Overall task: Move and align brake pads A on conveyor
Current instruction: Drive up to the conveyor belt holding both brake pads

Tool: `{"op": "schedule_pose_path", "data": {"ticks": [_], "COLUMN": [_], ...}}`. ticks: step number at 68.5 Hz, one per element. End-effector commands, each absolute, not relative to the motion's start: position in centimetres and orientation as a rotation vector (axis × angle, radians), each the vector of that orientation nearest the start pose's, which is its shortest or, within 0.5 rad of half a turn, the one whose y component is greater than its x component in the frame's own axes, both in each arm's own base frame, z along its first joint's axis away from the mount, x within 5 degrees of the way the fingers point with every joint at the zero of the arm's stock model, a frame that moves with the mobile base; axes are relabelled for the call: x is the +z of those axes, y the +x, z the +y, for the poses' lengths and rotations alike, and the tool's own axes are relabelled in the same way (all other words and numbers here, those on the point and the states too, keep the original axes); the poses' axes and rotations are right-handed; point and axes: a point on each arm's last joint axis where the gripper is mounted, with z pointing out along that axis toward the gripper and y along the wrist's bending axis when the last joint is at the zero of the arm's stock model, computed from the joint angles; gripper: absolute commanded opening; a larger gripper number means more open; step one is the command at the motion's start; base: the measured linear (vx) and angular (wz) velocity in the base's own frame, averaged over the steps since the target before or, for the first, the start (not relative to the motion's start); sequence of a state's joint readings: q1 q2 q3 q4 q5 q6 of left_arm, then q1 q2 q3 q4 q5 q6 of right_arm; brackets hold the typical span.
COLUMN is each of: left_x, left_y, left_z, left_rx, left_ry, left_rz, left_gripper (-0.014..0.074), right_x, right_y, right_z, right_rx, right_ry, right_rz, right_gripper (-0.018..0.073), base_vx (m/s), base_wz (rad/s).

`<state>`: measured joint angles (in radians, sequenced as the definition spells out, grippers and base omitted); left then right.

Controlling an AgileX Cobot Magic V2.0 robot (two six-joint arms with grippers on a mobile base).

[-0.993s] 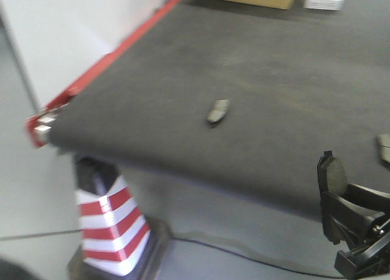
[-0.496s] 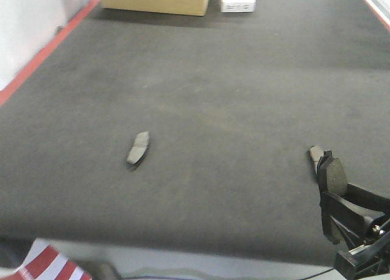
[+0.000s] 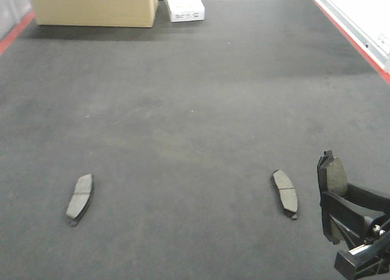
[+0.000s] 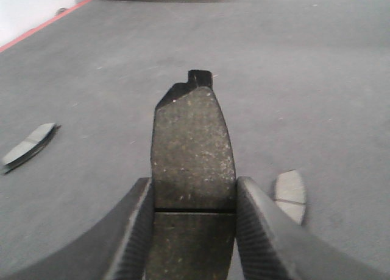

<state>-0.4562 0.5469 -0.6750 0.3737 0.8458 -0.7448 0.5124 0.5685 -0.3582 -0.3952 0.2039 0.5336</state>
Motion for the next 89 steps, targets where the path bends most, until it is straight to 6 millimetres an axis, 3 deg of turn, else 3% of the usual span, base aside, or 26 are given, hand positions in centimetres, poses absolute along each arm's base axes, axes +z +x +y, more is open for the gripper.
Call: {"op": "schedule_pose_path", "data": {"ticks": [1, 89], "left_x": [34.34, 34.34], "left_y": [9.65, 9.65], "left_z": [-2.05, -2.05], "left_rx": [-0.283, -0.283], "left_ry": [-0.154, -0.154], "left_rz": [2.050, 2.050], "left_gripper": [0.0031, 0.0031], "right_x": [28.93, 28.91], "right_y": [10.99, 10.99], "right_z": [5.64, 5.63], "right_rx": [0.412, 0.411], "right_ry": [-0.312, -0.312], "right_rz": [1.758, 1.760], "right_gripper": [0.0123, 0.0123], "base_vx": [0.14, 0.02], "base_wz": [-0.17, 0.01]}}
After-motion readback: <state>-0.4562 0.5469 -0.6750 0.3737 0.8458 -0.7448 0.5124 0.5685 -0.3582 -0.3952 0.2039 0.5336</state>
